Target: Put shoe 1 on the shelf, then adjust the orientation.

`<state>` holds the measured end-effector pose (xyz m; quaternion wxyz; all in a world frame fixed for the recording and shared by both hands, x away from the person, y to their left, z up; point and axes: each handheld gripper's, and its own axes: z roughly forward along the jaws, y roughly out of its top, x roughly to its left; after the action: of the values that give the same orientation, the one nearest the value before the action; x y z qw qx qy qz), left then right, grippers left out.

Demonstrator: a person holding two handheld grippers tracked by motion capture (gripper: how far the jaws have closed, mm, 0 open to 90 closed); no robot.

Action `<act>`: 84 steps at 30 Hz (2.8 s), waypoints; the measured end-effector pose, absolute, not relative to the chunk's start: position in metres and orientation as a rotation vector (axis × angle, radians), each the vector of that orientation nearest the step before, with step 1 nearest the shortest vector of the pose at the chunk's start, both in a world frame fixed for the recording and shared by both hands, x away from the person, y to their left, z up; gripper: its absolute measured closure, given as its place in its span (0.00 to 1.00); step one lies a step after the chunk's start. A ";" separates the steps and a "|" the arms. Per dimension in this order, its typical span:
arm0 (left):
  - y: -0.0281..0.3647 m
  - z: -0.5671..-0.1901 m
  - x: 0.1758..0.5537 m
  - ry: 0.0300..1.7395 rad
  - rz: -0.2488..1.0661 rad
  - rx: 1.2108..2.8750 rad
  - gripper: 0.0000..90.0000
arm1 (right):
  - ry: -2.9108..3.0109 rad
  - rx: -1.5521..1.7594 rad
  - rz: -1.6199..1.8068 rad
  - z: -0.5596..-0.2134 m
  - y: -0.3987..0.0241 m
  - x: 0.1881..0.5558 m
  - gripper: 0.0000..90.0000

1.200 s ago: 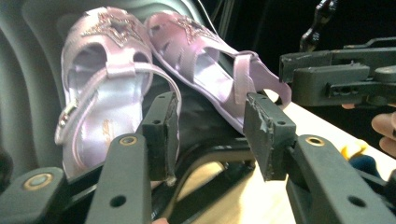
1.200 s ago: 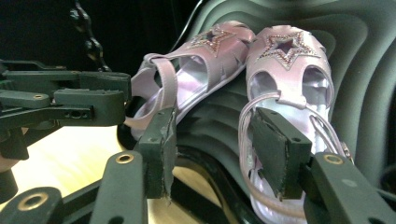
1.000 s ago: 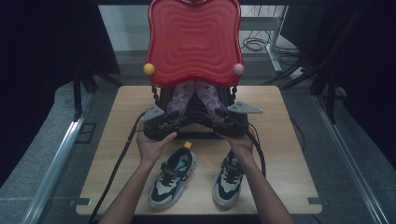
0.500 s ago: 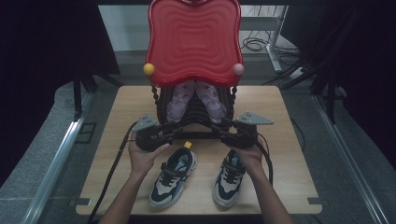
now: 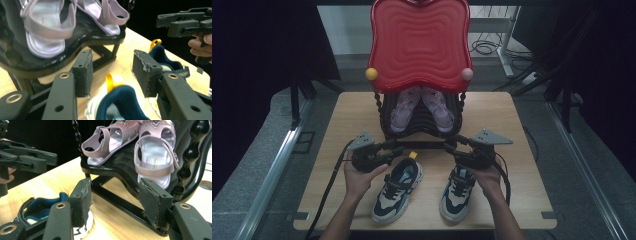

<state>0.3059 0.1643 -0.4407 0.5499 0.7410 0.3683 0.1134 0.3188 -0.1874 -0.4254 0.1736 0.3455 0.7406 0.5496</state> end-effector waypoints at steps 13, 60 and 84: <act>0.181 -0.451 0.280 0.855 0.191 1.808 0.59 | 2.147 0.982 1.536 -0.438 -0.195 0.305 0.48; 0.155 -0.477 0.243 0.743 -0.027 2.063 1.00 | 2.156 1.024 1.464 -0.448 -0.193 0.299 0.48; 0.129 -0.508 0.225 0.748 -0.081 2.242 1.00 | 2.160 1.030 1.460 -0.450 -0.190 0.303 0.48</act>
<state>0.2249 0.1294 -0.5082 0.3786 0.8775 0.2928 -0.0316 0.3028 -0.1902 -0.4496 0.1684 0.3623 0.7595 0.5134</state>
